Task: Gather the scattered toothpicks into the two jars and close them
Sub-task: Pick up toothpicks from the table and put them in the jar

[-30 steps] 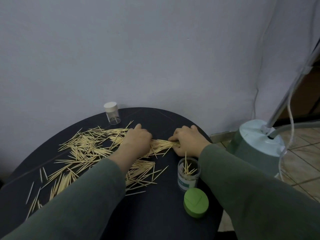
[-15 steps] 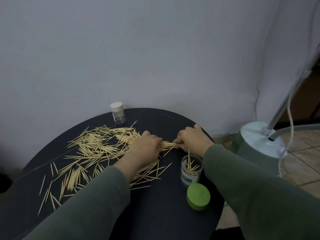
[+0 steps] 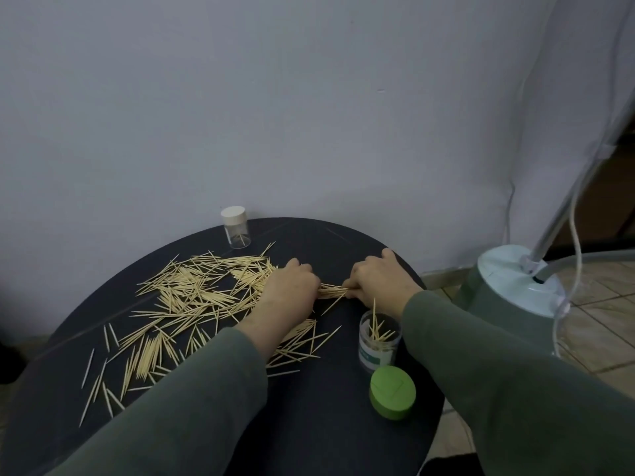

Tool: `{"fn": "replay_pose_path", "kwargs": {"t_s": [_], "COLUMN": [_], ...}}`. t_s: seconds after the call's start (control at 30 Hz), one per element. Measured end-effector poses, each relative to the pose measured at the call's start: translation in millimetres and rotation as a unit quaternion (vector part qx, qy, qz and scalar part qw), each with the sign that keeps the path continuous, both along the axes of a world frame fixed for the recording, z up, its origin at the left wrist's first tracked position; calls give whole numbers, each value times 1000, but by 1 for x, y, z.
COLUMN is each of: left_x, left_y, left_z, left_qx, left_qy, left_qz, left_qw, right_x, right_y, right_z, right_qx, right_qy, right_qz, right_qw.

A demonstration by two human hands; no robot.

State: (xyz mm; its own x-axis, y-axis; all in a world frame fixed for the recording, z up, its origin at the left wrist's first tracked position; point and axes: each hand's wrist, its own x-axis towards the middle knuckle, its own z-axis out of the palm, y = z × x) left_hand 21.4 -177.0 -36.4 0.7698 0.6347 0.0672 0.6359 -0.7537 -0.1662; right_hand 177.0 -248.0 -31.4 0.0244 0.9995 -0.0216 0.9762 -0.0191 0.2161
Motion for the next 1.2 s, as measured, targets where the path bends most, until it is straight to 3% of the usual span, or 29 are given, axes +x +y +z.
{"fn": "replay_pose_path", "kwargs": {"t_s": [0.33, 0.63, 0.93, 1.2], "left_x": [-8, -31, -42, -42], "left_y": [-6, -18, -28, -33], "left_z": [-1, -8, -11, -11], "left_qx": [27, 46, 9, -7], "left_qy": [-38, -137, -225, -244], "left_qz": [16, 31, 51, 69], "left_qw": [999, 989, 973, 967], "right_x": [1, 3, -5, -1], "right_y": [-9, -23, -27, -31], "right_z": [1, 4, 4, 5], "right_qx": [54, 86, 104, 125], "right_qy": [61, 142, 185, 239], "right_qz": [-12, -39, -25, -47], "right_qw": [997, 985, 977, 962]}}
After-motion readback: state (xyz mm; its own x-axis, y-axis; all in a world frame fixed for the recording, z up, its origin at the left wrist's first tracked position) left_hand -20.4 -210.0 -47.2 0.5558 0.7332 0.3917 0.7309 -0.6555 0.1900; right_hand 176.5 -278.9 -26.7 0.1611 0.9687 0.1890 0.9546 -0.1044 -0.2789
